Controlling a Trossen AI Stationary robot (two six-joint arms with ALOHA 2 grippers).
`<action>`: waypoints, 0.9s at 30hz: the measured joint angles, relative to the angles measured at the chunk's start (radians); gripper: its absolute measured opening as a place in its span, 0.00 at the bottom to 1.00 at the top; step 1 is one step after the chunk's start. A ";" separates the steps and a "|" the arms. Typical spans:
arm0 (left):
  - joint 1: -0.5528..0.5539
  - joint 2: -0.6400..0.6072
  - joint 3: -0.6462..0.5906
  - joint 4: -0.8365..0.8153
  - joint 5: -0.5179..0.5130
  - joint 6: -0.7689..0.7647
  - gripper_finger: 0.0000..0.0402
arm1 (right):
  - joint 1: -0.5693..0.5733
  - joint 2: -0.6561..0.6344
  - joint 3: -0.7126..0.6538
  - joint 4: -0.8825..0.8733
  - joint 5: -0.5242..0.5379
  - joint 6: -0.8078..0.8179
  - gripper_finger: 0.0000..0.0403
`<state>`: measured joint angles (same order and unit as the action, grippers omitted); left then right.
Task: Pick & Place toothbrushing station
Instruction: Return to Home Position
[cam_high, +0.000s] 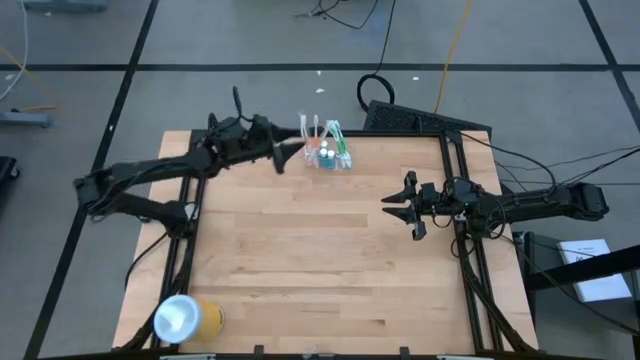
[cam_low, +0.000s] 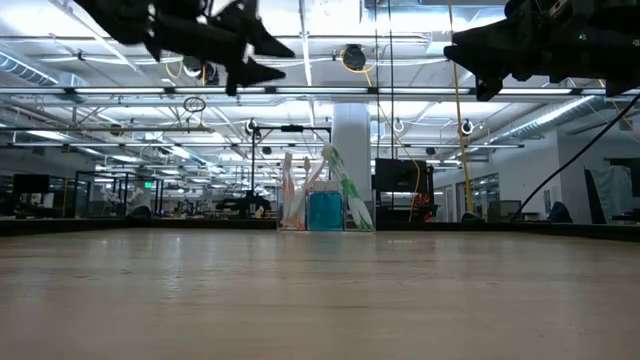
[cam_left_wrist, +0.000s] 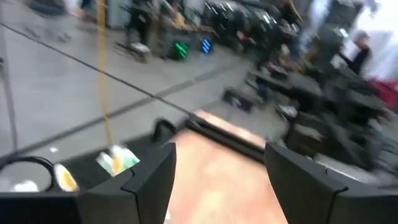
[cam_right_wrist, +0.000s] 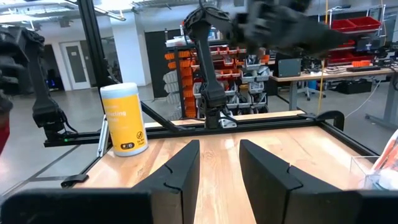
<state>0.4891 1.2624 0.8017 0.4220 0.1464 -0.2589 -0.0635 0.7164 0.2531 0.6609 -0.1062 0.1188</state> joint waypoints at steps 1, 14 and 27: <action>-0.010 -0.042 0.000 -0.061 0.011 0.010 0.63 | 0.000 0.000 0.000 0.000 0.000 0.000 0.26; -0.043 -0.523 0.000 -0.730 0.155 0.091 0.63 | -0.002 -0.023 0.000 0.038 0.005 -0.137 0.26; -0.139 -0.843 -0.426 -0.540 -0.002 0.145 0.63 | -0.025 -0.312 0.000 -0.134 0.004 -0.051 0.26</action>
<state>0.3500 0.4193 0.3761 -0.1181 0.1440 -0.1138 -0.0889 0.4042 0.2531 0.5269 -0.1019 0.0683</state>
